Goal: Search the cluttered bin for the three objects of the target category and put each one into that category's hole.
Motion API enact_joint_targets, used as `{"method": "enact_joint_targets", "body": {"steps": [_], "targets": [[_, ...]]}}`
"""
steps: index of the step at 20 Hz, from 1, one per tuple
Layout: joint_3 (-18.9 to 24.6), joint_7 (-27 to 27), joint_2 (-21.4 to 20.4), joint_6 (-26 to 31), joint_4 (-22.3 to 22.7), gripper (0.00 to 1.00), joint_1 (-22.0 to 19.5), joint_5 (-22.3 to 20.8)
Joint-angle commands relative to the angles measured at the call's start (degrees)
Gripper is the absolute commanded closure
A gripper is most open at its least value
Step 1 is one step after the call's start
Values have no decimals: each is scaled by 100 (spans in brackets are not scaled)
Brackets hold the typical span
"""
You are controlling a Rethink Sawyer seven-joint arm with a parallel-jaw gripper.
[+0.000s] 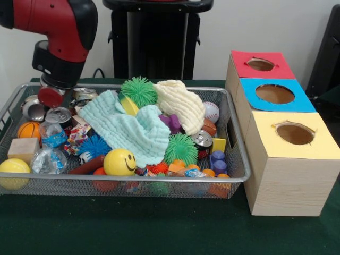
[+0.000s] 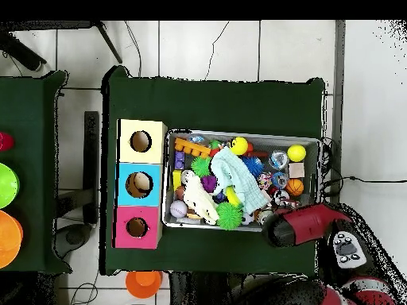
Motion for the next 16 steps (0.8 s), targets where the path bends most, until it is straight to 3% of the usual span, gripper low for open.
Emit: {"method": "enact_joint_targets", "body": {"steps": [1, 8, 16], "targets": [[-759, 1667, 719, -404, -1216, 0, 185, -627], [-1436, 2160, 991, -476, -1358, 0, 739, -445], [-1757, 2015, 1039, -12, -1338, 0, 1009, -78]]}}
